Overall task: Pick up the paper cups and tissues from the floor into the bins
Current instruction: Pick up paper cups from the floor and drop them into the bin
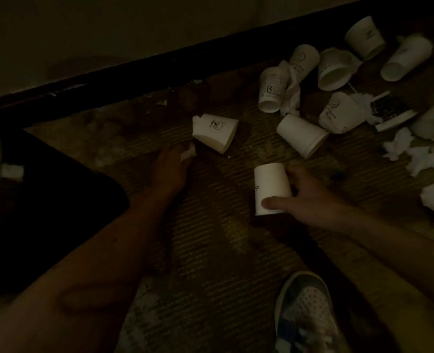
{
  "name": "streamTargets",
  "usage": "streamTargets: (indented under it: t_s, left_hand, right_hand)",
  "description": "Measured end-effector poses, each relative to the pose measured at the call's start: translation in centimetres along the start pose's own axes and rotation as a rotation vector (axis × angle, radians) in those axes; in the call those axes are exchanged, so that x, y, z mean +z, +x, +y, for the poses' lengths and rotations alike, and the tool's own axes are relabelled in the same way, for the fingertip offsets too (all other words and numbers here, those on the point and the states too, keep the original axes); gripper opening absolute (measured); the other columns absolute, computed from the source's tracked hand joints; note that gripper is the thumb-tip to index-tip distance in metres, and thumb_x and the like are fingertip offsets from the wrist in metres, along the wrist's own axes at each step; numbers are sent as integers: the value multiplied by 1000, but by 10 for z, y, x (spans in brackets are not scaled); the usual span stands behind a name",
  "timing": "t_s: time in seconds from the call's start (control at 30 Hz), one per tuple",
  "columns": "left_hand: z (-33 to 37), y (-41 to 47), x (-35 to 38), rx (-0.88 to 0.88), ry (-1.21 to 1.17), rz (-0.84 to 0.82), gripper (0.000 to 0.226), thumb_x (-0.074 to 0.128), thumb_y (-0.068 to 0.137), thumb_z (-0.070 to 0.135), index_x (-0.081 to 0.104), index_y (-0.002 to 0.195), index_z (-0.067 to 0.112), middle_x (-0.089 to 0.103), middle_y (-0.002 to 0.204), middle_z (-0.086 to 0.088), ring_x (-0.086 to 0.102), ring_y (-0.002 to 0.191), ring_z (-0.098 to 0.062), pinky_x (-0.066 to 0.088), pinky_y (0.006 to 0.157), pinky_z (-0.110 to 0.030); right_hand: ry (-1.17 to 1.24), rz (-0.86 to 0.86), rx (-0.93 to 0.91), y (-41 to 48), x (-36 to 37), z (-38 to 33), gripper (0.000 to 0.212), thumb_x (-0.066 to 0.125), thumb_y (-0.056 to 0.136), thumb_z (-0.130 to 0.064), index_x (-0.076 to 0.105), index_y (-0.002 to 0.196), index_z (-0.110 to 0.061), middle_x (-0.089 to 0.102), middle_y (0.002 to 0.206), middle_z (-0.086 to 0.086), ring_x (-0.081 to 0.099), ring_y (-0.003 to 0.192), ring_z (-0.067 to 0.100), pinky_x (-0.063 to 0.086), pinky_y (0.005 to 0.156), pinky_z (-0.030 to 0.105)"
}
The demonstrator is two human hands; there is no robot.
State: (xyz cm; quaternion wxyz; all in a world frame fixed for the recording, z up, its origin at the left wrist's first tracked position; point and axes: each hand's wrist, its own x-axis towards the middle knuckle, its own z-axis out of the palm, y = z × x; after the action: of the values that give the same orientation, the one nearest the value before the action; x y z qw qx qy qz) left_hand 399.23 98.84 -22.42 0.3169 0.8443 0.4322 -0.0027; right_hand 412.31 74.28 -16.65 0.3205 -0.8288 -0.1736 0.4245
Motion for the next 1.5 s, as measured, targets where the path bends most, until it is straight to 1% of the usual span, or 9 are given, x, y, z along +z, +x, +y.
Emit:
streamTargets:
  t_s: [0.1,0.3,0.5,0.6,0.7,0.8,0.97,1.07,1.5]
  left_hand:
    - [1,-16,-3,-26,-39,-36,34,50,101,36,55,73,18,58,78,-1,53,66,-11,35,54,-26]
    - [41,-67,5,-173,-402,-216,51,38,93,68,63,112,27,60,101,7,61,92,-15,50,78,-32]
    - [63,-93,-10,-221,-564,-506,81,47,60,85,60,114,27,64,103,6,64,90,-12,50,62,-23]
    - [53,-89,-23,-342,-689,-398,63,66,75,65,57,122,24,64,107,3,62,86,-11,46,62,-26]
    - [36,-81,-35,-454,-782,-238,83,71,73,62,45,138,18,61,115,-2,61,93,-16,52,73,-33]
    - [24,-83,-41,-485,-834,-159,95,74,68,66,41,142,16,58,103,5,61,90,-14,51,66,-30]
    - [12,-81,-45,-456,-894,-56,45,79,67,60,58,93,30,58,85,17,60,68,3,46,46,-14]
    - [7,-82,-47,-461,-949,-42,51,80,66,60,59,100,28,60,90,16,62,77,-2,48,57,-19]
    - [58,-148,-125,-19,-251,-148,70,57,62,82,63,105,27,67,93,12,65,81,-2,59,65,-26]
  right_hand:
    - [-9,-2,11,-1,10,-2,93,83,69,-40,31,145,-31,46,138,-3,46,103,11,41,81,31]
    - [-6,-26,18,-3,28,-13,83,83,66,-44,40,137,-36,49,135,-4,51,113,17,49,94,43]
    - [-10,-111,-76,-5,37,-36,81,86,64,-38,42,132,-38,50,117,-16,52,113,13,51,79,29]
    - [46,-182,-75,5,44,-57,69,79,75,-38,45,136,-38,50,114,-15,53,111,12,47,75,24]
    - [178,-169,6,26,45,-81,47,56,91,-42,47,137,-36,52,132,-6,51,121,19,47,95,39]
    - [296,-127,113,41,45,-94,52,45,94,-46,42,143,-30,51,129,3,54,107,19,48,82,39]
    - [545,-131,227,57,54,-103,51,48,95,-39,39,144,-24,51,126,7,61,96,25,48,68,37]
    - [629,-168,271,63,64,-109,50,48,95,-33,40,143,-25,46,130,4,60,99,27,49,74,41]
    - [540,-58,66,21,48,-131,37,53,88,-31,66,119,-14,67,76,3,58,61,15,39,55,26]
